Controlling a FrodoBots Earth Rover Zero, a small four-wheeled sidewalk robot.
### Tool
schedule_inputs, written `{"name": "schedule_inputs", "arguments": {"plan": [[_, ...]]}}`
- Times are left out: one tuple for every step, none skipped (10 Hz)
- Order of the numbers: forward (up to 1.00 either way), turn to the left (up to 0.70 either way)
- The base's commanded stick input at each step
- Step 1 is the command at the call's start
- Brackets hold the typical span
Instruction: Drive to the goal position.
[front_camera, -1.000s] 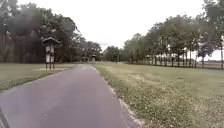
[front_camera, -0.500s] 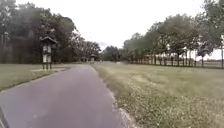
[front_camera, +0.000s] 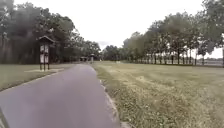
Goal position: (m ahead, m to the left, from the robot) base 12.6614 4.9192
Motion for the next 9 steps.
{"name": "schedule_inputs", "arguments": {"plan": [[0.7, 0.0], [0.7, 0.0], [0.7, 0.0], [0.7, 0.0], [0.7, 0.0], [0.7, 0.0], [0.7, 0.0], [0.7, 0.0], [0.7, 0.0]]}}
